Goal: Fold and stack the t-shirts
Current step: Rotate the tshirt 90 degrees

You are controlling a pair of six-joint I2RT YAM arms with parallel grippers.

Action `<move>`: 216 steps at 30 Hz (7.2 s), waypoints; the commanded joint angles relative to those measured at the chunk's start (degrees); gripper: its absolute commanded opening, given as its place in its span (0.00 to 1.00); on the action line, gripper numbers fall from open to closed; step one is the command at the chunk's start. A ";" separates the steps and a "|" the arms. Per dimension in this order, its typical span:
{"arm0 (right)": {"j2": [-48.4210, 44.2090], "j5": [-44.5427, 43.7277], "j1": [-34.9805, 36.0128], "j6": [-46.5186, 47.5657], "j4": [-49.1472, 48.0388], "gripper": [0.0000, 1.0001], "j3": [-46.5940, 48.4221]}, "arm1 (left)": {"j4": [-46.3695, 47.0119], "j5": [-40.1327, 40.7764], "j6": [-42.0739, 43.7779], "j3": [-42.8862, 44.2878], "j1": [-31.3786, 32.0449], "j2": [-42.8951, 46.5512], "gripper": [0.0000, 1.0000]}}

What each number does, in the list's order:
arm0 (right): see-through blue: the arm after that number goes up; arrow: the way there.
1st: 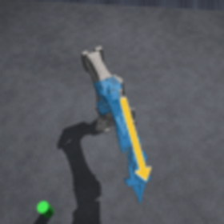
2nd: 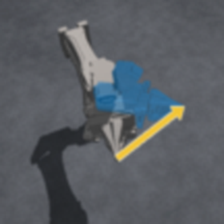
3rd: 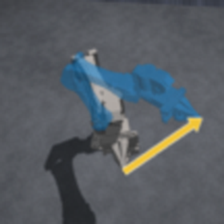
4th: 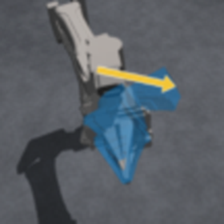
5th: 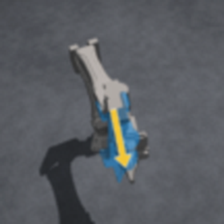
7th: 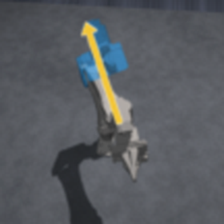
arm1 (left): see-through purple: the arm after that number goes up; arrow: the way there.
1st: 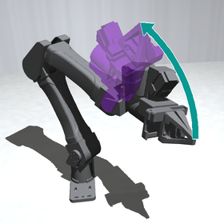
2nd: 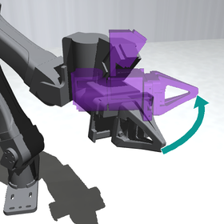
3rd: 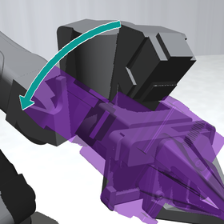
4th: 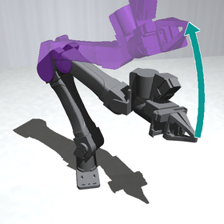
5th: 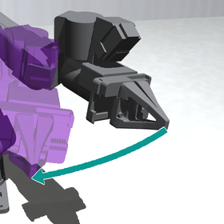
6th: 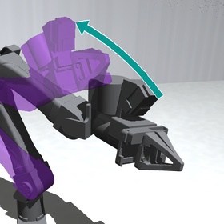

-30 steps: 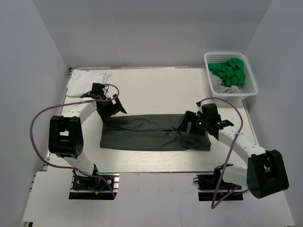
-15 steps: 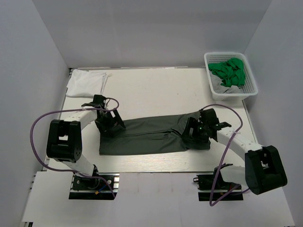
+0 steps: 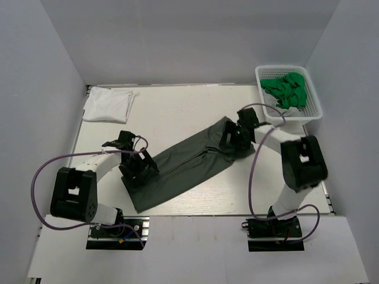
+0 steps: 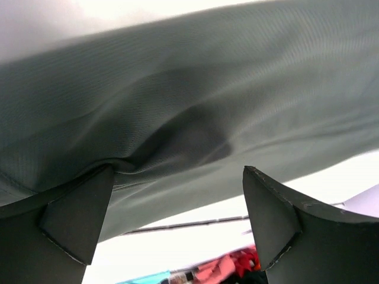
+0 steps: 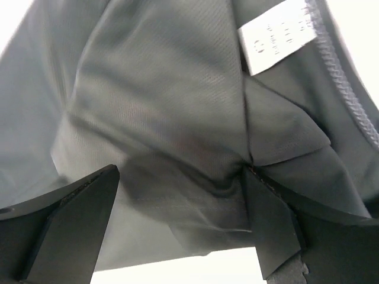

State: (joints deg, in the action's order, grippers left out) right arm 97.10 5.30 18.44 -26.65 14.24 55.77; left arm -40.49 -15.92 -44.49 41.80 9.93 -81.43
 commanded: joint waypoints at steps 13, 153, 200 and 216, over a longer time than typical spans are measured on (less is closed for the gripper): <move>42.62 19.48 1.77 19.45 7.99 0.90 54.77 | 7.70 -7.02 -12.17 10.32 13.17 -9.54 1.00; -7.98 14.56 6.88 -1.39 1.32 0.90 -15.07 | -25.69 25.24 -3.67 20.06 37.61 -17.10 1.00; -11.05 14.56 8.98 -1.65 2.81 0.90 -14.11 | -20.68 23.48 -2.01 23.23 37.61 -15.35 1.00; -24.59 3.07 9.51 -6.65 20.12 0.90 -6.46 | -4.08 4.94 6.96 22.89 39.54 -13.49 1.00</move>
State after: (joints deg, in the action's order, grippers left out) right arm 72.42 14.79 28.38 -30.24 24.73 49.04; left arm -47.05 -7.70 -38.81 63.83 48.84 -94.48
